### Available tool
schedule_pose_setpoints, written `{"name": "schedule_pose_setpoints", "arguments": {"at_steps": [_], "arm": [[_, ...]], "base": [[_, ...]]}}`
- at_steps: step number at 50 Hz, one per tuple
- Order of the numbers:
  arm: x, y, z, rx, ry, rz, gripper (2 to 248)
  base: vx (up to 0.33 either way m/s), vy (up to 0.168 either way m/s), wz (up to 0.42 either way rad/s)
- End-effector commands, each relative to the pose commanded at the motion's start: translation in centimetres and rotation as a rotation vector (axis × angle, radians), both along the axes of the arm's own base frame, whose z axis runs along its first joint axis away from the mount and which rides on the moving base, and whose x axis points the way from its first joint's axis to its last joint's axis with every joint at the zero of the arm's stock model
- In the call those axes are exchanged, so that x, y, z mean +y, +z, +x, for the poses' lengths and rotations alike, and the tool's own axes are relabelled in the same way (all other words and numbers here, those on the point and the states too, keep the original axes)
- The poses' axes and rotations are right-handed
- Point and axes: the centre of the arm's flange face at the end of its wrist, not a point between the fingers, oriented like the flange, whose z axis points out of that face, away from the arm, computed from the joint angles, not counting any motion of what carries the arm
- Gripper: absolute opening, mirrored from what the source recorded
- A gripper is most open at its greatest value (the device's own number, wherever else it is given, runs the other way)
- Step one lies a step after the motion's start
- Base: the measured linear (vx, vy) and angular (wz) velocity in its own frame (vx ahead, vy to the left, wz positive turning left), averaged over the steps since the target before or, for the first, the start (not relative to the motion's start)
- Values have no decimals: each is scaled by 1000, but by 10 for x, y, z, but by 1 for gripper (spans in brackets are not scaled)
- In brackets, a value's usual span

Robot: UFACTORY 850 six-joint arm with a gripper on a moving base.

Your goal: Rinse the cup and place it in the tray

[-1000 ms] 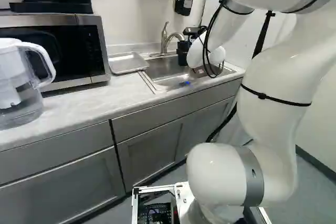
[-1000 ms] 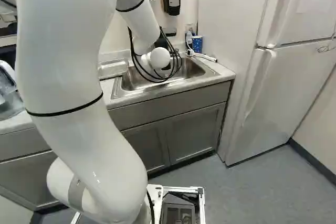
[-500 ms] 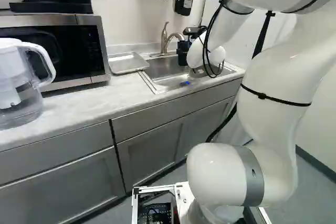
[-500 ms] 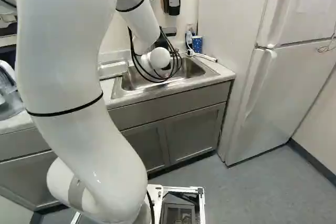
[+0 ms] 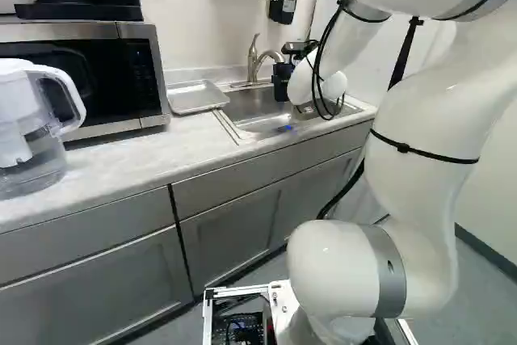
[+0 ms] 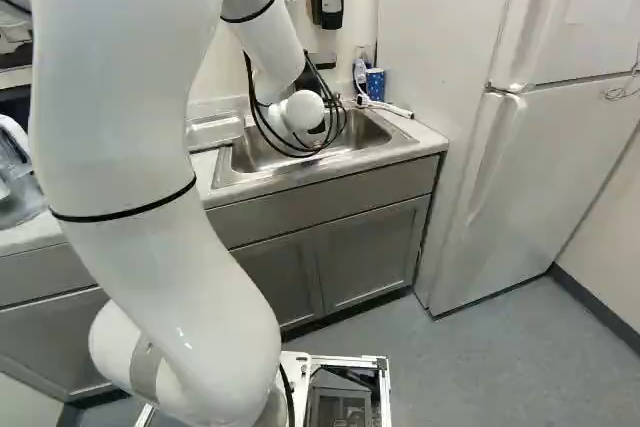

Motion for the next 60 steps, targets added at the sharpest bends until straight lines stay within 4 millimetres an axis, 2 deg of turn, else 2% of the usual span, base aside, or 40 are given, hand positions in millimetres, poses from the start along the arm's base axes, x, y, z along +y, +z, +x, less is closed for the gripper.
{"name": "schedule_pose_setpoints", "arguments": {"at_steps": [60], "arm": [[0,0,0,0,0,0,124]], "base": [[0,0,0]]}}
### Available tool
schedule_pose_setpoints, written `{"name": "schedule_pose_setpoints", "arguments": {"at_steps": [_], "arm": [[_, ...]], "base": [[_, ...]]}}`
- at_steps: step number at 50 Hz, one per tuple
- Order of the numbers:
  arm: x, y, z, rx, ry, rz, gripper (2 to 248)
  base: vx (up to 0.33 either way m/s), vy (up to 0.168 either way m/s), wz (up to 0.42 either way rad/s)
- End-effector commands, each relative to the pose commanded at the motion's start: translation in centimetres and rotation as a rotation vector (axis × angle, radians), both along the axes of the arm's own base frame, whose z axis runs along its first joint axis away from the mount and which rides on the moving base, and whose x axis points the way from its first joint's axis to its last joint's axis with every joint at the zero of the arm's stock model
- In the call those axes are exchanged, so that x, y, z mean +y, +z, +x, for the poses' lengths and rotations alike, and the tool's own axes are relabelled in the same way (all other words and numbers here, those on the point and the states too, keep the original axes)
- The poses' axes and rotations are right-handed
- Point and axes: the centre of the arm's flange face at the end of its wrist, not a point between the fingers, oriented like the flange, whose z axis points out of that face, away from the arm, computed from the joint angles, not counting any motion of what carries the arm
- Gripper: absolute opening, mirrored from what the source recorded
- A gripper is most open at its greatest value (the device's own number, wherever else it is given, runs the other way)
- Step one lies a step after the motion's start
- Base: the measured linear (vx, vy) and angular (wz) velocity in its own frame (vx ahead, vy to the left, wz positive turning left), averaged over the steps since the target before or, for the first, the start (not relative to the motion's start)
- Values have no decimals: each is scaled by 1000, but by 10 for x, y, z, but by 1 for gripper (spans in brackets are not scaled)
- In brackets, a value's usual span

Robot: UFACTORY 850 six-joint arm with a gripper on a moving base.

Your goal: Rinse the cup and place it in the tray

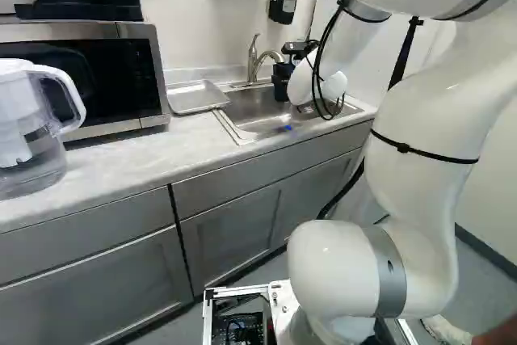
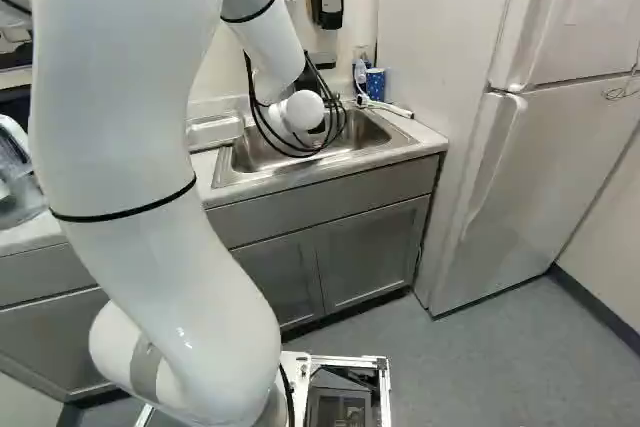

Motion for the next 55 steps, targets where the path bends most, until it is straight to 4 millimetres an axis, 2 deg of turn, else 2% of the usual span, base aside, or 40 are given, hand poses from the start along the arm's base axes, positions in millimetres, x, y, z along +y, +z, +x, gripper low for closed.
{"name": "schedule_pose_setpoints", "arguments": {"at_steps": [55], "arm": [[0,0,0,0,0,0,124]], "base": [[0,0,0]]}}
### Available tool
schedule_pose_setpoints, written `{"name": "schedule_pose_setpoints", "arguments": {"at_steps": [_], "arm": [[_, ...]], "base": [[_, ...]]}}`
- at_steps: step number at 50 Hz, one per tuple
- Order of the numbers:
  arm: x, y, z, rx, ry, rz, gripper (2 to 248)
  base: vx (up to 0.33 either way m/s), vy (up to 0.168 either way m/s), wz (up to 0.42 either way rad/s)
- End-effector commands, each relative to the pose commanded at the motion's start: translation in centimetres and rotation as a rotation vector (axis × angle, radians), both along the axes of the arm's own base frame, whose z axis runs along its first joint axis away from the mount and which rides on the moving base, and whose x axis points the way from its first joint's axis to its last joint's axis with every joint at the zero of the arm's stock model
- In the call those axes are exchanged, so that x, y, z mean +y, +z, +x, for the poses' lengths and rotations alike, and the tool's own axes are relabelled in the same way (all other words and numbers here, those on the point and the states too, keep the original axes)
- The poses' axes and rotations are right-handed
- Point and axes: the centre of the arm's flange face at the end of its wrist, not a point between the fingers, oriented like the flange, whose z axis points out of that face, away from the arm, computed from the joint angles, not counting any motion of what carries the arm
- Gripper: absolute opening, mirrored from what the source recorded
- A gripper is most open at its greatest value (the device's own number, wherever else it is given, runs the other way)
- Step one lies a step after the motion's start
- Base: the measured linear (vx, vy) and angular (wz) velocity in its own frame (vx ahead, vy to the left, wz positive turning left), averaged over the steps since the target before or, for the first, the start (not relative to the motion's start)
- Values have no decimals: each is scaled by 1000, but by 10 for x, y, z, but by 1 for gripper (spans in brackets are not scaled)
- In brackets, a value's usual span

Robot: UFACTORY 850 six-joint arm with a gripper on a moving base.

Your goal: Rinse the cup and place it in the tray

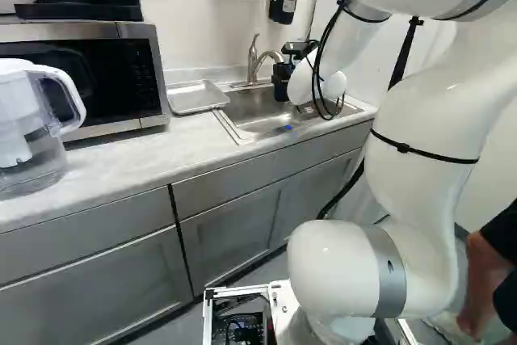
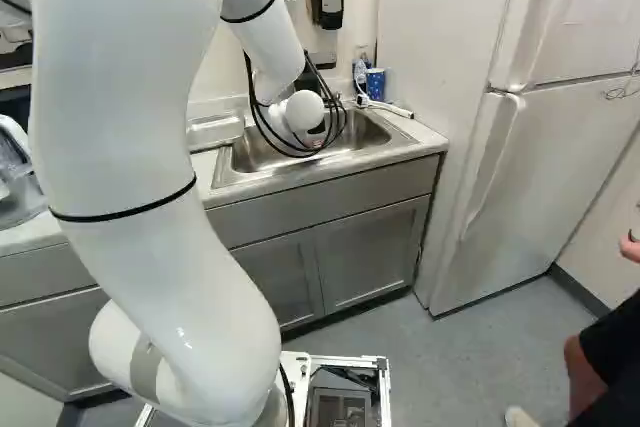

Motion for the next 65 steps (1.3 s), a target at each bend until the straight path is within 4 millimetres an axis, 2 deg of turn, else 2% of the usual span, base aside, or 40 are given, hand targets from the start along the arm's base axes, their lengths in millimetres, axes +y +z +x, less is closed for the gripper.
{"name": "schedule_pose_setpoints", "arguments": {"at_steps": [65], "arm": [[0,0,0,0,0,0,124]], "base": [[0,0,0]]}}
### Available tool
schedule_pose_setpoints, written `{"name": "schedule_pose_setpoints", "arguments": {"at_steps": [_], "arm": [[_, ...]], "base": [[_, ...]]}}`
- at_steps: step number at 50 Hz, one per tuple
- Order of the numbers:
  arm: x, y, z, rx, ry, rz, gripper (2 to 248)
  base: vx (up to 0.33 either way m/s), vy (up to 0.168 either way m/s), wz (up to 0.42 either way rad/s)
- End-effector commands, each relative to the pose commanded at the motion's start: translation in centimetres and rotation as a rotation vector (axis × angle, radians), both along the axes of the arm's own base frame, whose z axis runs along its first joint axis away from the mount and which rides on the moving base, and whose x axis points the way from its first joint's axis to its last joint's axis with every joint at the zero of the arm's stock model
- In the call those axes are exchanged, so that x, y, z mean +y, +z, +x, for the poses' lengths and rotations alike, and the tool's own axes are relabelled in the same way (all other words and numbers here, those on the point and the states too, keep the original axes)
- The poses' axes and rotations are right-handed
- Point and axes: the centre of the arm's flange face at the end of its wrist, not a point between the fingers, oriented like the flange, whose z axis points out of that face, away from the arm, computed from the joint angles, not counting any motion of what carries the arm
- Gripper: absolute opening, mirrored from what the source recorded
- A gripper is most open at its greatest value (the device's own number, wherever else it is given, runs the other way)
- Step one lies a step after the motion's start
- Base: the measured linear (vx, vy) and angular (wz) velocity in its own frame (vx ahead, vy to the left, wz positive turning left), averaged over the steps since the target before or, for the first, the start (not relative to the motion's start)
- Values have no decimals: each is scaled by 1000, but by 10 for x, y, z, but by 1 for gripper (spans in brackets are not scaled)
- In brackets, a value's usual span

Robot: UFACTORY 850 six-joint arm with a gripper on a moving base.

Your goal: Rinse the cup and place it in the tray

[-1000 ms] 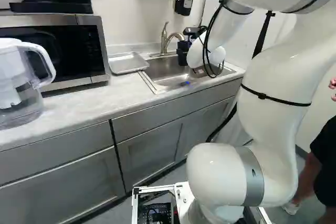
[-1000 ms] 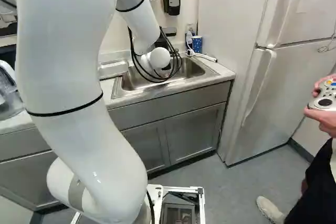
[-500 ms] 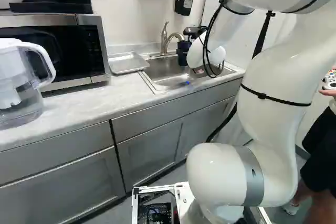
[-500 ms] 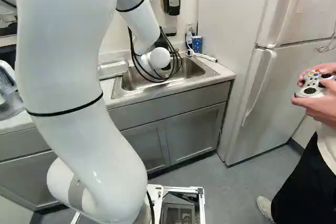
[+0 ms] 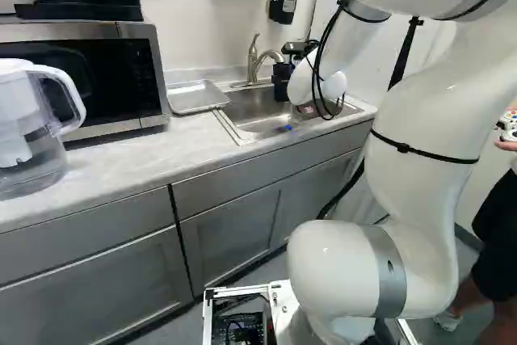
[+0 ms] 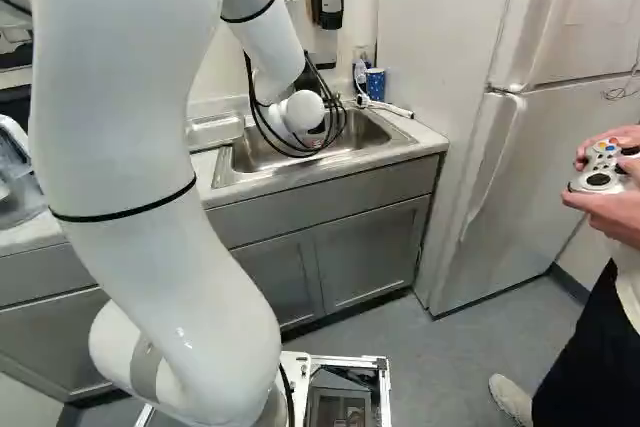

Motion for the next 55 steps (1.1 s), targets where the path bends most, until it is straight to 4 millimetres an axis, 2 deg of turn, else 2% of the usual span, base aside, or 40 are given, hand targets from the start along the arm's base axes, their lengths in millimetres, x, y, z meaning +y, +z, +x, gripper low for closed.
{"name": "schedule_pose_setpoints", "arguments": {"at_steps": [55], "arm": [[0,0,0,0,0,0,124]], "base": [[0,0,0]]}}
